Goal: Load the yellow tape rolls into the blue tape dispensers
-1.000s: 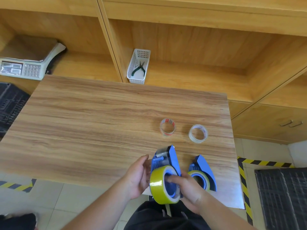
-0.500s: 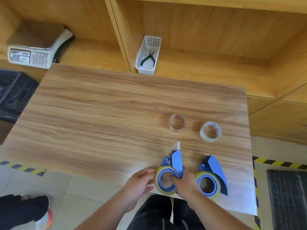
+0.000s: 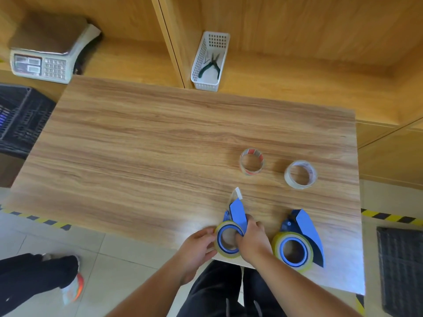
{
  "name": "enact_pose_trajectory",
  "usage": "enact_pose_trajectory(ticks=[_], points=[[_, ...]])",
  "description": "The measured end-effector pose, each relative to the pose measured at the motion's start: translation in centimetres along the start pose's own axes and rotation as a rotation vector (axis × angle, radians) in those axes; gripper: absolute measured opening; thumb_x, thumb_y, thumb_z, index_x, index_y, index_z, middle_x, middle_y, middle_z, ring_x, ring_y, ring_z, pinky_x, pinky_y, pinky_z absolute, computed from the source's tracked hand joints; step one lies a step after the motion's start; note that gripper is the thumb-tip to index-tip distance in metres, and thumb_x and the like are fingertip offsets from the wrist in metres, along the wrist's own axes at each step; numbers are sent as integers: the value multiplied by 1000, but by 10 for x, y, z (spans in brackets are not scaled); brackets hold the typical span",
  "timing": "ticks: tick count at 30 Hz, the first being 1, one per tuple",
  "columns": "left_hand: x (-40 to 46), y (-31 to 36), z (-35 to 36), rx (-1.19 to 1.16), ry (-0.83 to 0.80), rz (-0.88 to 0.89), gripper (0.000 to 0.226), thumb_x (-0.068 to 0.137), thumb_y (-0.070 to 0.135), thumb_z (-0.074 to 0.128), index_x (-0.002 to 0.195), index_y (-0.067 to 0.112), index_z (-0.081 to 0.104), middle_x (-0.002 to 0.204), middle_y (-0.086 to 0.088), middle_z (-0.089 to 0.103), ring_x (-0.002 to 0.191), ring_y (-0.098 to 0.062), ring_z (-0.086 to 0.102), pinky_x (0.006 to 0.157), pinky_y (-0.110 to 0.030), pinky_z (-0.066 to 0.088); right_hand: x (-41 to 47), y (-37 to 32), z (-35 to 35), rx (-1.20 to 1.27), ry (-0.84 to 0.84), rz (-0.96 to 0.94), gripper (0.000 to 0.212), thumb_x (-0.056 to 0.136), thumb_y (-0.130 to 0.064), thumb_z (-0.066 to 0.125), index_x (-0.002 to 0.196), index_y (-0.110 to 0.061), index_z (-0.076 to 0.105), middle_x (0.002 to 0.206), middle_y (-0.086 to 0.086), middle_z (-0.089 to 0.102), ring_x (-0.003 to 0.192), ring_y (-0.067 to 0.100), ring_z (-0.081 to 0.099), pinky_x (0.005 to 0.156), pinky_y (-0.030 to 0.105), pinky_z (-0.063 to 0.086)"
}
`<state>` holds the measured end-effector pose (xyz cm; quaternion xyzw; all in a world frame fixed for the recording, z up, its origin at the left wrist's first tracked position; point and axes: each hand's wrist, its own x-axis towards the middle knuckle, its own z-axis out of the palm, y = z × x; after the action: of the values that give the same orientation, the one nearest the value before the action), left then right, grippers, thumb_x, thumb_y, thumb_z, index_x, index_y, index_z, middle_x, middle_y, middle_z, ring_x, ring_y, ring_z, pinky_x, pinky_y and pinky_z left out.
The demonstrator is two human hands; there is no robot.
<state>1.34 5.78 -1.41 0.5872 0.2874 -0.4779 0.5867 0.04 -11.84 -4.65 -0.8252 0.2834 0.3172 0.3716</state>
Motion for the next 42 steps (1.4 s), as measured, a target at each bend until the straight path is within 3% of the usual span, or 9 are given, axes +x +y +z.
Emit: enact_pose_trajectory(ticks=[16, 19, 22, 24, 26, 31, 36, 39, 42], points=[[2, -11, 6, -2, 32, 24, 32, 100, 11, 54, 117, 28, 76, 118, 5, 78, 114, -6, 70, 106, -29, 49, 8, 8, 4, 20, -49, 15, 70, 90, -28, 65, 150, -28, 30, 139, 13, 42, 111, 33, 58, 95, 46, 53], [5, -14, 9, 48, 105, 43, 31, 96, 20, 61, 123, 33, 71, 121, 8, 76, 114, -7, 68, 106, -34, 50, 6, 9, 1, 31, -69, 25, 73, 88, -30, 66, 151, -27, 28, 141, 13, 41, 114, 33, 57, 94, 45, 53], [7, -15, 15, 240, 327, 172, 37, 89, 23, 68, 125, 32, 65, 118, 7, 70, 105, -6, 66, 96, -32, 53, -4, 9, -7, 53, -56, 34, 80, 84, -32, 65, 153, -25, 23, 143, 11, 37, 122, 34, 51, 97, 47, 52], [1, -9, 28, 383, 475, 307, 31, 88, 17, 67, 115, 30, 64, 114, 8, 65, 99, -1, 62, 83, -25, 49, -14, 10, -22, 125, 23, -9, 80, 83, -28, 64, 153, -25, 25, 141, 9, 39, 125, 34, 48, 99, 48, 50], [-3, -6, 47, 504, 496, 417, 28, 86, 15, 67, 108, 32, 62, 111, 11, 61, 93, 3, 60, 76, -16, 44, -22, 18, -44, 183, 158, -88, 74, 83, -23, 64, 149, -22, 33, 133, 5, 44, 123, 29, 49, 98, 47, 48], [7, -12, 114, 736, 235, 524, 29, 87, 24, 69, 114, 33, 63, 105, 14, 57, 90, 2, 58, 84, -17, 45, -21, 75, -105, 228, 433, -61, 62, 81, -17, 66, 139, -18, 45, 123, 7, 51, 116, 29, 48, 94, 42, 44], [39, -13, 168, 925, 180, 398, 51, 88, 42, 69, 135, 32, 52, 127, 11, 51, 109, -12, 60, 95, -31, 51, -11, 133, -137, 233, 244, 130, 92, 68, -51, 61, 152, -27, 30, 135, 8, 48, 119, 30, 50, 102, 52, 47], [55, -13, 181, 990, 238, 354, 61, 89, 42, 68, 144, 25, 46, 141, 5, 46, 126, -21, 52, 103, -42, 51, -10, 148, -134, 218, 90, 131, 94, 67, -53, 65, 152, -33, 30, 135, 1, 45, 117, 27, 54, 97, 50, 53], [68, -17, 184, 998, 266, 277, 65, 88, 42, 68, 146, 24, 43, 145, 2, 44, 128, -25, 52, 103, -45, 52, -5, 155, -127, 223, 42, 120, 90, 71, -45, 73, 152, -31, 33, 137, 2, 45, 120, 24, 54, 101, 45, 50]])
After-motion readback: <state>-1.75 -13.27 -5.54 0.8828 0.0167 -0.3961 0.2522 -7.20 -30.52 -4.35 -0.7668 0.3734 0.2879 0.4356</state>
